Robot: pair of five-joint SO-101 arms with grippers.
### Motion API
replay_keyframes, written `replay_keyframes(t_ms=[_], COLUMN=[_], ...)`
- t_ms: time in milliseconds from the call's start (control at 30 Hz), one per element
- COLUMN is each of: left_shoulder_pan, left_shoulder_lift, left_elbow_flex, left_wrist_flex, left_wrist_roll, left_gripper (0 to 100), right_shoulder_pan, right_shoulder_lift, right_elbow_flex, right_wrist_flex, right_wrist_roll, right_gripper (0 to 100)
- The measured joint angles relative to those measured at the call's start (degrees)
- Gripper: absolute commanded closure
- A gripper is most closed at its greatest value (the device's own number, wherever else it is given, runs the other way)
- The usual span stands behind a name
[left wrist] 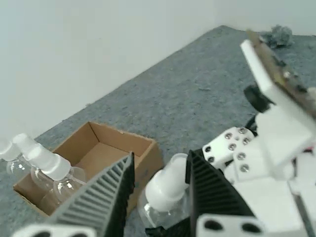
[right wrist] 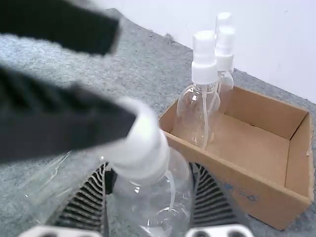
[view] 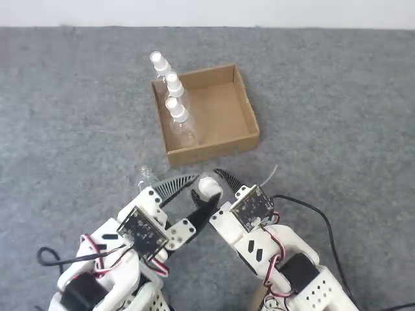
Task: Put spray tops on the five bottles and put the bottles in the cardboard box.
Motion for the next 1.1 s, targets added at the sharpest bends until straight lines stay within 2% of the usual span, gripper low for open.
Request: replay_keyframes(t_ms=[167, 333, 1100], left_shoulder_pan=[-5.1, -6.7, -6.9], left_shoulder_lift=[0.0, 0.0, 0.0], left_elbow_flex=[0.7, 0.9, -4.8], left_wrist_flex=[-3.2, -3.3, 0.6], left_wrist_roll=[0.0, 0.0, -0.4], left_gripper=[84, 85, 85], right_shoulder_pan=[0.0, 0.0, 0.0], right_shoulder_lift=[0.0, 0.1, -0.1], right_elbow_flex=[0.0, 0.0, 0.0], right_wrist_flex=[0.1, 0.1, 0.1], right_wrist_roll=[0.0, 0.0, 0.0], right_gripper=[99.2, 99.2, 99.2])
